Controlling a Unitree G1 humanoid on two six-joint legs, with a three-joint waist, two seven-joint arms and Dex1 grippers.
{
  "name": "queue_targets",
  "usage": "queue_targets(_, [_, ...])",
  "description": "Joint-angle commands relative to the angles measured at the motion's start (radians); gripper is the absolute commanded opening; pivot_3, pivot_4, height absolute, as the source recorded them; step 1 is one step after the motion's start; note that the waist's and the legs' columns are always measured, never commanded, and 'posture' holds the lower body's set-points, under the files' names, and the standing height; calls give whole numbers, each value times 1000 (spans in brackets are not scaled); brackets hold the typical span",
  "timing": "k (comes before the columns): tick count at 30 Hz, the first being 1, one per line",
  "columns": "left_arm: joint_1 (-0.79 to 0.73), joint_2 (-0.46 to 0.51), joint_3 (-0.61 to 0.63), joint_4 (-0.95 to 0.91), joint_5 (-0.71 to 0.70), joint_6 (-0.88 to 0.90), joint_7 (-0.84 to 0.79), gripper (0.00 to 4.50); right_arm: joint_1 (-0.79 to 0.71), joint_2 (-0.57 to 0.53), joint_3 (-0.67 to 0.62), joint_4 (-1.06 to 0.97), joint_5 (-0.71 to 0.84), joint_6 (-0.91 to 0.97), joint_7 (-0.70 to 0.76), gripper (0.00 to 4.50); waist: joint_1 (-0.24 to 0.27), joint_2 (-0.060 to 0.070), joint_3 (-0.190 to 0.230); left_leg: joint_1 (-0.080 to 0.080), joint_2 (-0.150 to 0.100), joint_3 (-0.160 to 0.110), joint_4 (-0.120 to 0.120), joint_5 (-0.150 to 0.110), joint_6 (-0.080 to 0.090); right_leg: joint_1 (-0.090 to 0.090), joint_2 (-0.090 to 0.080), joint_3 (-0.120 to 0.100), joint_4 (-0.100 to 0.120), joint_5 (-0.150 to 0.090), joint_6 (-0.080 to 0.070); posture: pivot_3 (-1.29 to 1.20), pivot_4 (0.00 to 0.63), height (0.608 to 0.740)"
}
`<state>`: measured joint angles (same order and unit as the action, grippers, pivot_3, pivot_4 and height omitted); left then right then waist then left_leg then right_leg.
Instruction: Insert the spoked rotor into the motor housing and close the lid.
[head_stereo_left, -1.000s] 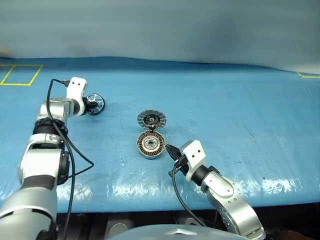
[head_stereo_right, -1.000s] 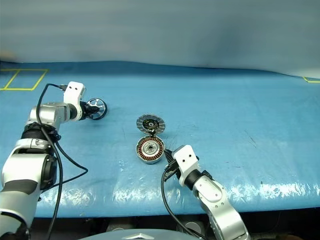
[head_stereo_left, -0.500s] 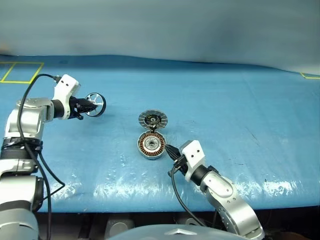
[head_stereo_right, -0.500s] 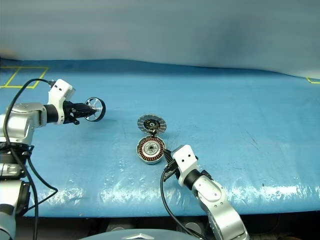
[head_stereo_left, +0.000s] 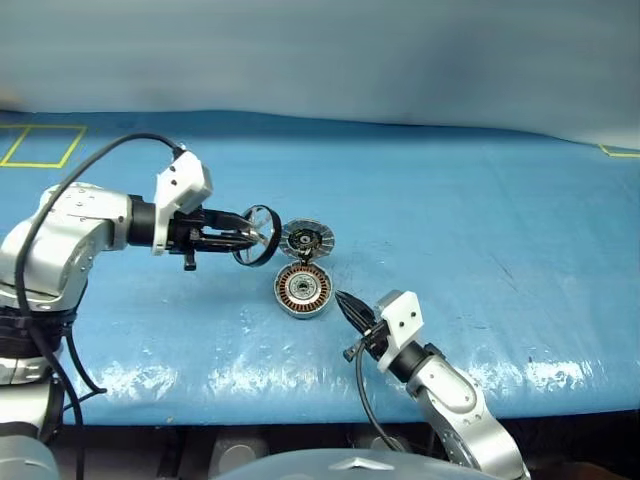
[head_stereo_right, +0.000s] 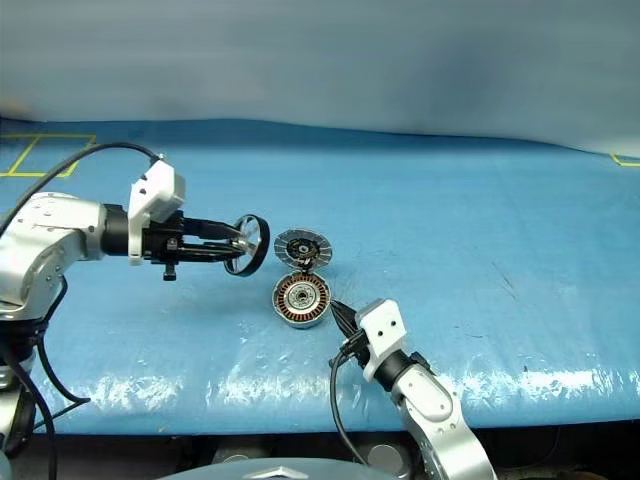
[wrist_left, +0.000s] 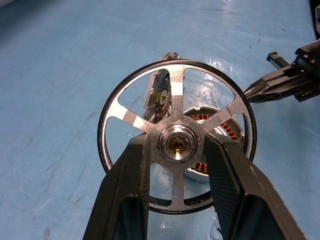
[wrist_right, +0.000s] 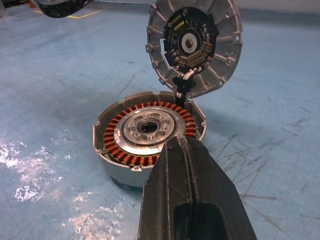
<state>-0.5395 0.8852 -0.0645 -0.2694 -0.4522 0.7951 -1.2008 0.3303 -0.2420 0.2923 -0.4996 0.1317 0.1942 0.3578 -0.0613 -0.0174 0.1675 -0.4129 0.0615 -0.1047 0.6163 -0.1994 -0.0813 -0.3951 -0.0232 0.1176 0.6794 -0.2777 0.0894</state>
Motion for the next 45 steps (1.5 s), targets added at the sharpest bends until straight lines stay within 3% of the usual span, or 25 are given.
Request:
queue_targets(1, [-49,-37,-78,-41,18,-2,26,1306,28,-4,-29,24,-11,-69,-8,0,1,0,0,0,0,0,1,0,0,0,0,0,0,0,0,0,150,740])
queue_targets(12, [-138,-193,-322,39,161,-42,109,1306,44,17,-47,50,-14,-77,-38,0,-2,0,0,0,0,0,3,0,0,1,0,1,0,0,0,0,150,740])
queue_targets(23, [-163,-173,-385,112,250,-128,41,1306,68,5,-33,86,-44,-181,-24,0,2,0,0,-1,0,0,3,0,0,1,0,1,0,0,0,0,150,740])
queue_targets(30, [-188,-173,-426,144,304,-157,-7,1306,39,-54,-21,119,-34,-160,56,0,2,0,0,-1,0,0,4,0,0,1,0,1,0,0,0,0,150,740])
queue_targets(45, [-208,-164,-455,172,357,-194,-98,1306,22,-36,-21,147,-42,-143,56,0,1,0,0,-1,0,0,3,0,0,1,0,1,0,0,0,0,150,740])
